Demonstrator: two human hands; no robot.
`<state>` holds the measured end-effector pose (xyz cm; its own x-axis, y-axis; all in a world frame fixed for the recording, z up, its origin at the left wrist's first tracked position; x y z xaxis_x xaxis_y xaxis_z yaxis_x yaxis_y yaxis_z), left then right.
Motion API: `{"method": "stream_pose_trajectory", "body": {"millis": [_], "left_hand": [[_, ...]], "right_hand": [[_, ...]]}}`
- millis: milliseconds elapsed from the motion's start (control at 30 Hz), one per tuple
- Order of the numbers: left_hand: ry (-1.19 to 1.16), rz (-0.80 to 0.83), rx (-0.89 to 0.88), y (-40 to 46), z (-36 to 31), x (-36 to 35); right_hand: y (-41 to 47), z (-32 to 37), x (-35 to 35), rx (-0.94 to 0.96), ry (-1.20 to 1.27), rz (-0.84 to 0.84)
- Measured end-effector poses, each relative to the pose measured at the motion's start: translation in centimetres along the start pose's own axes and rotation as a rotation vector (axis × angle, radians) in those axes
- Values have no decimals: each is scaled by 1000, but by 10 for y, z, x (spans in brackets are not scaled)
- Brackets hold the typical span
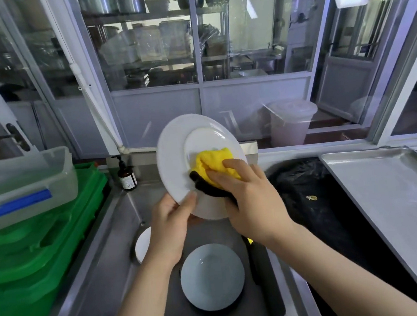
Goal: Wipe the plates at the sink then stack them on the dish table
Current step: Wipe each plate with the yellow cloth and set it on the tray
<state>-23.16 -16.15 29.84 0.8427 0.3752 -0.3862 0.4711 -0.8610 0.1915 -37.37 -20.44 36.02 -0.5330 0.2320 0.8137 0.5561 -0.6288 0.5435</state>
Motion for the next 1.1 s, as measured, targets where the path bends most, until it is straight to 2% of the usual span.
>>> {"method": "stream_pose_trajectory", "body": {"millis": [100, 267, 433, 667, 833, 933, 1100], "left_hand": [[43, 38, 23, -2, 4, -1], [52, 60, 4, -8, 1, 3], [-2, 11, 10, -5, -3, 23], [-41, -42, -3, -1, -13, 57], [23, 89, -19, -7, -27, 58], [67, 113, -7, -11, -33, 63], [213, 176, 7, -18, -42, 74]], "right_hand": [[17, 2, 3, 1, 62, -39], [40, -32, -3, -131, -36, -39], [21, -23, -18, -138, -70, -61], [-6, 43, -27, 93, 15, -74], [5, 91, -12, 239, -7, -160], [20, 110, -8, 247, -65, -154], [53, 115, -2, 156, -114, -165]]}}
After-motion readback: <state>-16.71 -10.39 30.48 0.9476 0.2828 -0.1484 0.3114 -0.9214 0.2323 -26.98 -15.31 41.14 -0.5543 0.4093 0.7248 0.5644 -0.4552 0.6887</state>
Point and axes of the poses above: each hand's wrist, its own y-axis towards the middle knuckle, its own x-axis out of the back of the hand, z = x × y, the point moved 7 cm from there along y, towards the middle knuckle, and after that the axes turned 10 degrees about -y, right-handed, at the moved point
